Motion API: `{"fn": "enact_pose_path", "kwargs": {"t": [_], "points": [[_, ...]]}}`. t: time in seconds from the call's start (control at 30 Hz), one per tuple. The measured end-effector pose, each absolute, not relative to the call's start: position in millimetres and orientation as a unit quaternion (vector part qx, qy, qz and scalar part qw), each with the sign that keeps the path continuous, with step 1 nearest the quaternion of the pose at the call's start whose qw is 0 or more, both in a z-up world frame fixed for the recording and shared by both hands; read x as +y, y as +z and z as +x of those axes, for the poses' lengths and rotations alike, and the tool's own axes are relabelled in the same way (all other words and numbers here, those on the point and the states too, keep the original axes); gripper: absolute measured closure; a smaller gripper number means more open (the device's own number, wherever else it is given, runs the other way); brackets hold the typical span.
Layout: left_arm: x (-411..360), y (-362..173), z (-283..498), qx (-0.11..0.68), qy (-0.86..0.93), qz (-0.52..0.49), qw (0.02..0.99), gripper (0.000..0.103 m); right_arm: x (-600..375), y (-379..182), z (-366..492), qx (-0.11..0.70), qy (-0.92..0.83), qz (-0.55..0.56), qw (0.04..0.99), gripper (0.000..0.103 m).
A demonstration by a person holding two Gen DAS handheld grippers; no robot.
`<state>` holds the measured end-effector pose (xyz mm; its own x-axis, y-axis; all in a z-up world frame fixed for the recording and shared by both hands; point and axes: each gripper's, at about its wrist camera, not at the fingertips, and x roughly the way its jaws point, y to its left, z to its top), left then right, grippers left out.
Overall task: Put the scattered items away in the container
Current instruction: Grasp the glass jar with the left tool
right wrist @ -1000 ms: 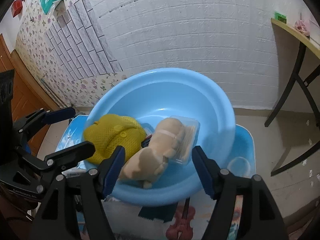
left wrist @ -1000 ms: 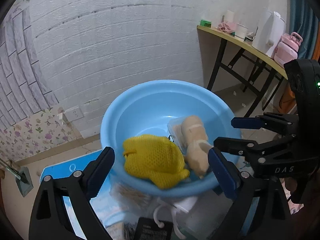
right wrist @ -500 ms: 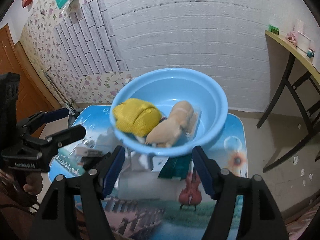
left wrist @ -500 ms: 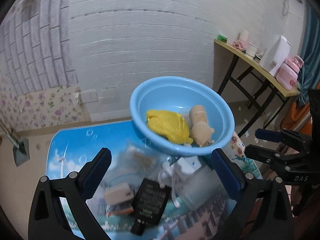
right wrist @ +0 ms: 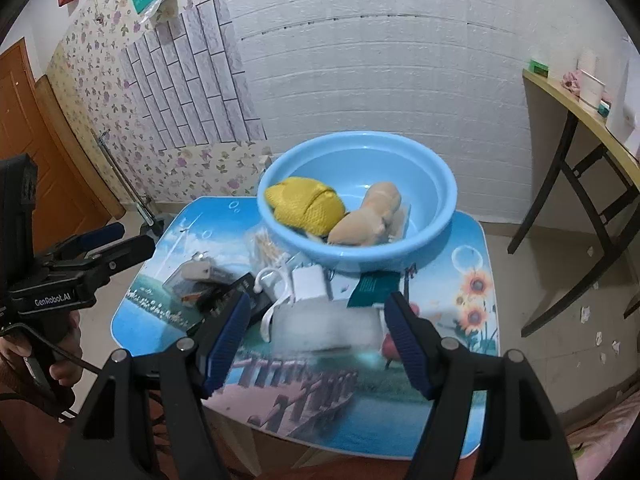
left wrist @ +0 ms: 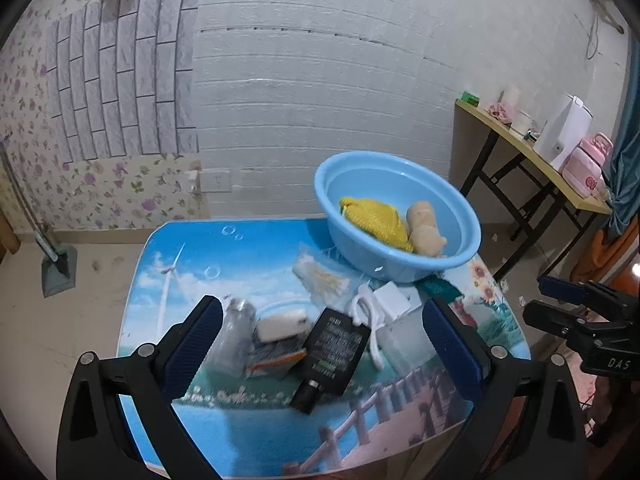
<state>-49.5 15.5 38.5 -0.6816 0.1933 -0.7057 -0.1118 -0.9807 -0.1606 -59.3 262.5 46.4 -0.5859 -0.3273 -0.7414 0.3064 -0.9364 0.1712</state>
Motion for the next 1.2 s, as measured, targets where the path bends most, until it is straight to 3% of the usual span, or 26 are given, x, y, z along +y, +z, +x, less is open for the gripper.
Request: {"fn": "enact_pose_path", "kwargs": {"t": [0.37, 0.67, 0.8, 1.0, 1.2], "points": [[5.0, 2.3, -21.8, -0.042, 0.9, -0.428, 0.067, 0.003, 264.1, 20.5, -32.4, -0.032, -0.874, 0.456, 0.165, 0.033], [-10.4, -7.5, -28.1, -0.038, 0.904, -0.423, 0.044, 0.003, 262.6, 16.7, -38.8, -0.032, -0.873, 0.462, 0.156, 0.024], [-11.7, -22.0, -37.4, -0.017, 0.902, -0.43, 0.038, 0.003, 265.4, 8.0, -50.0, -0.04, -0.871, 0.466, 0.151, 0.008], [-15.7, -44.6, -51.0, 0.009, 0.895, -0.445, 0.043, 0.003, 263.1, -8.9, -65.0, -0.041, -0.865, 0.476, 0.154, 0.001], [-34.7, -59.1, -61.4, -0.014, 0.892, -0.45, 0.049, 0.003, 246.8, -27.4, -80.2, 0.005, -0.859, 0.484, 0.165, 0.0]]}}
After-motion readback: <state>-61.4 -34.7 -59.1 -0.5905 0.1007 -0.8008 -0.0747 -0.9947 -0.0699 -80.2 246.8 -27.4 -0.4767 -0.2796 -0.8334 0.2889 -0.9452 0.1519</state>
